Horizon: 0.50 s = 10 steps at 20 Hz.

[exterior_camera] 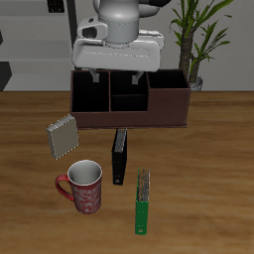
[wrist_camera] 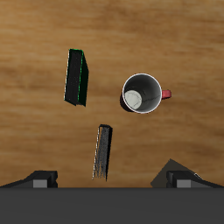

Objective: Place the red mug into the back desk caddy's left compartment

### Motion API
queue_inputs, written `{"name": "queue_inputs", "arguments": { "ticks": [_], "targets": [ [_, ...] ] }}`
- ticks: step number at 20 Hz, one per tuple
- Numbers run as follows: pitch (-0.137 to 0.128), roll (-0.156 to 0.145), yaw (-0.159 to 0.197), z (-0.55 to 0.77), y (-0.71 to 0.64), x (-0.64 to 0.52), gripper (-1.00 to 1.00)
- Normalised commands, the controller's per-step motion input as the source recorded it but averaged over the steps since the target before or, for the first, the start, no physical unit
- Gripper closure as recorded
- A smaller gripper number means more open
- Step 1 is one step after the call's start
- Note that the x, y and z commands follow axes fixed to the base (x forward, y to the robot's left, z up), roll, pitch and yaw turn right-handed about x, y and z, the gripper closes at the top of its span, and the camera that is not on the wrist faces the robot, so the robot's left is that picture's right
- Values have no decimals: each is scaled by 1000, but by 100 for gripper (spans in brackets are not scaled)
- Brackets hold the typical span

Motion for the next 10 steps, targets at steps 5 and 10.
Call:
{"name": "queue_inputs", "arguments": {
  "ticks": [5, 10],
  "targets": [
    [-11, -55, -18, -59, -341, 346, -100],
    [-6, 9, 43, -217, -282, 420, -100]
  ]
}}
